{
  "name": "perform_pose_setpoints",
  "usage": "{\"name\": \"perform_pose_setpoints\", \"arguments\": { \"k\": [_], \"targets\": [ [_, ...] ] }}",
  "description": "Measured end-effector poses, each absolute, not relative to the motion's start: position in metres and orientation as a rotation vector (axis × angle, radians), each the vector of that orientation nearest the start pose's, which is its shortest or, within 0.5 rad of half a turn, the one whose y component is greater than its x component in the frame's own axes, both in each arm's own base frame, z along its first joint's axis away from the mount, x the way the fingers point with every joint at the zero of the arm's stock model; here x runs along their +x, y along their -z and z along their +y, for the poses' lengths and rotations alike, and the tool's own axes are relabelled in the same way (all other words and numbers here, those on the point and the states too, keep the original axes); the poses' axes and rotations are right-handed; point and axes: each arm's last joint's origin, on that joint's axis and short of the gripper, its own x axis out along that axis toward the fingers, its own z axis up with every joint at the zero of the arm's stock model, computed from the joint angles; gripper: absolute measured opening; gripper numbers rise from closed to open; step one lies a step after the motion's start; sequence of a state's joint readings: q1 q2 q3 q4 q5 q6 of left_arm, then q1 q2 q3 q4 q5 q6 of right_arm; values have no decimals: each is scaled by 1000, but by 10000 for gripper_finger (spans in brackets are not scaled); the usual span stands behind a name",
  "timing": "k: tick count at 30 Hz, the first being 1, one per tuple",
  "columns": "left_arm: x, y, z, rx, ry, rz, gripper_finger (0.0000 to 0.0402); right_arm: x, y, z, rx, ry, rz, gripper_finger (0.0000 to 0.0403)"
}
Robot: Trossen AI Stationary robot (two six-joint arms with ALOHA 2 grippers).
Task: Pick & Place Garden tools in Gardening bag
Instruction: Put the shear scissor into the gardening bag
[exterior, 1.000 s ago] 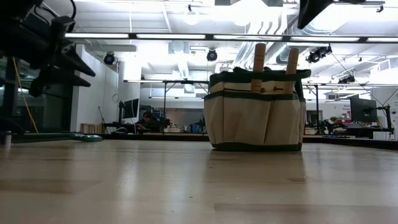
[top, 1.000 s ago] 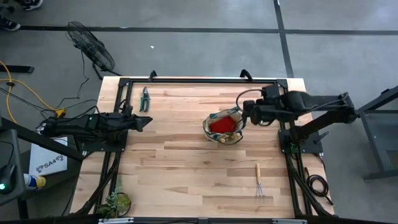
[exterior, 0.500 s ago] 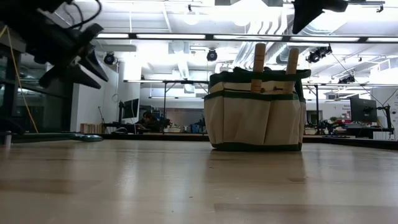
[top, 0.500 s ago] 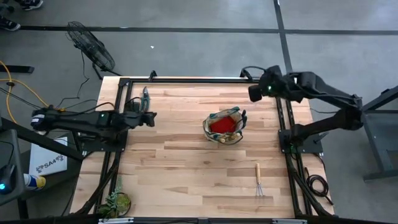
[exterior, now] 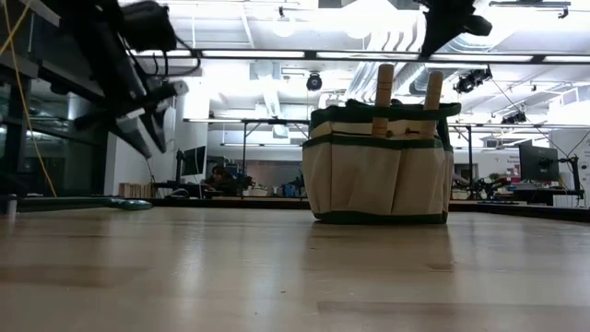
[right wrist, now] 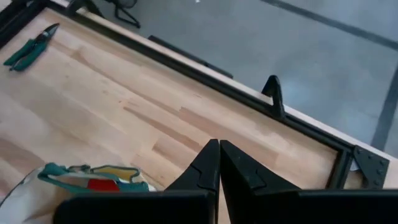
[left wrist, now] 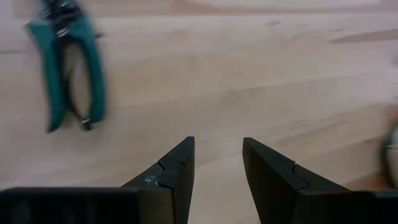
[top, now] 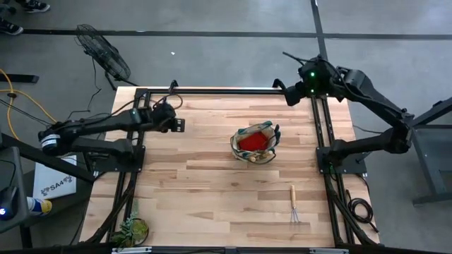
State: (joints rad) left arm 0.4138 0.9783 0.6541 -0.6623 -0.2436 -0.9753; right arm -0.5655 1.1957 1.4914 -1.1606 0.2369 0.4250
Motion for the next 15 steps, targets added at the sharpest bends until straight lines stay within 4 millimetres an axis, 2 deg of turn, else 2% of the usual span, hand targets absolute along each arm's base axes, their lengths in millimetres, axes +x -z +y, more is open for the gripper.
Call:
{"name": "perform_pose_setpoints", "arguments": {
  "k": [15],
  "targets": [
    [142,-195,130,-1046,-1180,809,132,148,-404,-142,511,874,733,2]
  ]
}}
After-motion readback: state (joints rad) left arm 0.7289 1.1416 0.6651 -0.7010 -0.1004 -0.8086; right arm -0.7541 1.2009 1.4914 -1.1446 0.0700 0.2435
